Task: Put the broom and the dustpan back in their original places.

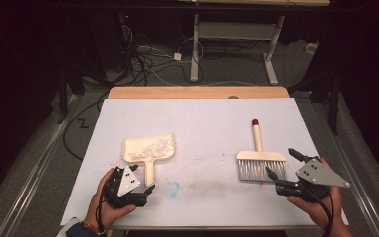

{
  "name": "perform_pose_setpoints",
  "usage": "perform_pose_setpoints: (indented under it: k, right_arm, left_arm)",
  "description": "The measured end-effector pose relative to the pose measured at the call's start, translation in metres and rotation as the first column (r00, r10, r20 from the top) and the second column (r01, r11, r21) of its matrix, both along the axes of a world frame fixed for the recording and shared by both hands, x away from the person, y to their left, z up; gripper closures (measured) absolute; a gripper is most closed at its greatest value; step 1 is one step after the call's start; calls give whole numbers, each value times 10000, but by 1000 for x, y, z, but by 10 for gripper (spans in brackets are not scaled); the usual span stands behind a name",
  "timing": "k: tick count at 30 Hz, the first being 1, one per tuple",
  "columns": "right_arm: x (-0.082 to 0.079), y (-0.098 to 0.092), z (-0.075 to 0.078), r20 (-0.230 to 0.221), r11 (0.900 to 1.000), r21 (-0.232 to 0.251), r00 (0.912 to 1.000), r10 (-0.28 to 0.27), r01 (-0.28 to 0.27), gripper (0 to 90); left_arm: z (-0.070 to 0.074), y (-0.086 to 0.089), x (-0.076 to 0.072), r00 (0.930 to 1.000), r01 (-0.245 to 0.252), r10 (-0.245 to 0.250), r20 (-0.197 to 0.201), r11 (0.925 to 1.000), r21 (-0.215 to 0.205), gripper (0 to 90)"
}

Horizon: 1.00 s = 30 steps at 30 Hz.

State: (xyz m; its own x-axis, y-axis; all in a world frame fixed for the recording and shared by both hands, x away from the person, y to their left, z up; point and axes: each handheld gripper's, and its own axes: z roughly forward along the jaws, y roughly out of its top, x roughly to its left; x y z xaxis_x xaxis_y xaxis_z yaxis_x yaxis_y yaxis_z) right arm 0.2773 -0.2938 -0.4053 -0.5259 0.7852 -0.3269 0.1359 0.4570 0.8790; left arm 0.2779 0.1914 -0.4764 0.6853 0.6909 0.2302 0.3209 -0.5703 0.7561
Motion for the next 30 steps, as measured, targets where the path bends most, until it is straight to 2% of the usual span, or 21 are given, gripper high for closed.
perform_pose_setpoints:
  k: [15,22,30]
  right_arm:
    - [-9,-18,-32,-326,9995,-23,9990,-305,304,186]
    - [-16,-24,-47,-653,9985,76,9964,-534,540,186]
    - [-18,-22,-48,-599,9986,-130,9969,-518,511,186]
  left_arm:
    - [1,-2,0,9999,-19,18,121,10000,70,179]
    - [0,-4,-2,9999,61,-63,142,9999,157,179]
    - [0,-4,-4,9996,218,-224,196,9993,295,179]
